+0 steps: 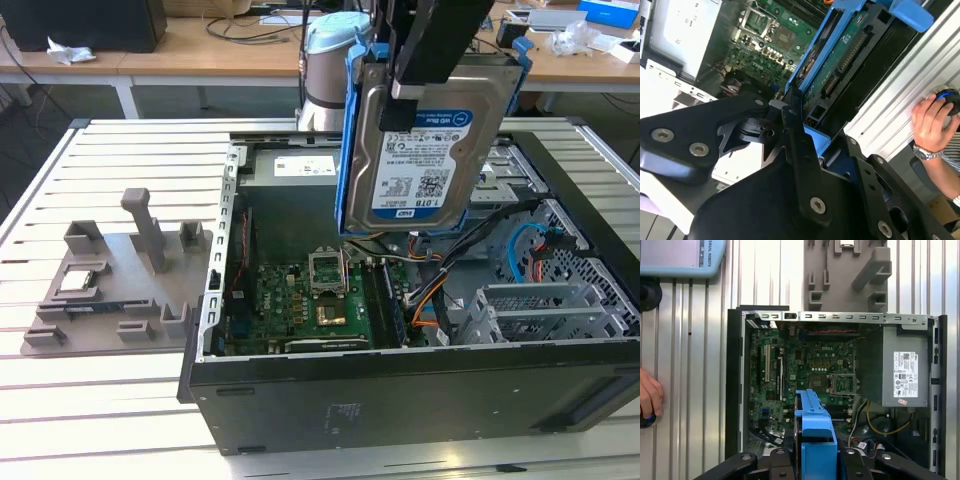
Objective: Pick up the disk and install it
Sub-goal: 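Pick up the disk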
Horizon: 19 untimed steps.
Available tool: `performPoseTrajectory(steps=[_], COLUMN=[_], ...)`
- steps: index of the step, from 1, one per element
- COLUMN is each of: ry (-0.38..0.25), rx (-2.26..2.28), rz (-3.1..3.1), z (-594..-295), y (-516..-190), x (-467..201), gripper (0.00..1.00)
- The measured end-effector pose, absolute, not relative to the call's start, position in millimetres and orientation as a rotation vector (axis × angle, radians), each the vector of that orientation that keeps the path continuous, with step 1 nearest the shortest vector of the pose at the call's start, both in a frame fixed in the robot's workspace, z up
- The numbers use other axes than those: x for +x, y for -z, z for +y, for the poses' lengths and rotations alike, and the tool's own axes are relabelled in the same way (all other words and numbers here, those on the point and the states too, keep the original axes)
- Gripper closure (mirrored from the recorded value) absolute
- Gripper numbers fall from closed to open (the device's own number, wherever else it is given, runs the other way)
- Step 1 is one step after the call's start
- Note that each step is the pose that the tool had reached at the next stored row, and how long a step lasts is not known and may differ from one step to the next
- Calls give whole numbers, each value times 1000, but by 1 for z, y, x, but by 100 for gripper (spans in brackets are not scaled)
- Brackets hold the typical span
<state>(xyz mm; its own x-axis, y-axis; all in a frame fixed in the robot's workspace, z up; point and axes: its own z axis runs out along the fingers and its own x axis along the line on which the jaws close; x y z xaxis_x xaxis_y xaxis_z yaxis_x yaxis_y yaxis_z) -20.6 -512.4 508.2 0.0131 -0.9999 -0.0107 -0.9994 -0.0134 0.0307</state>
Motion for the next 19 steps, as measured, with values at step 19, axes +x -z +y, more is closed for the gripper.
performPoseTrajectory(steps=[19], ry=[95], rx=[2243], rz=[-2212], z=[-553], y=[-503], x=[11], gripper=[63])
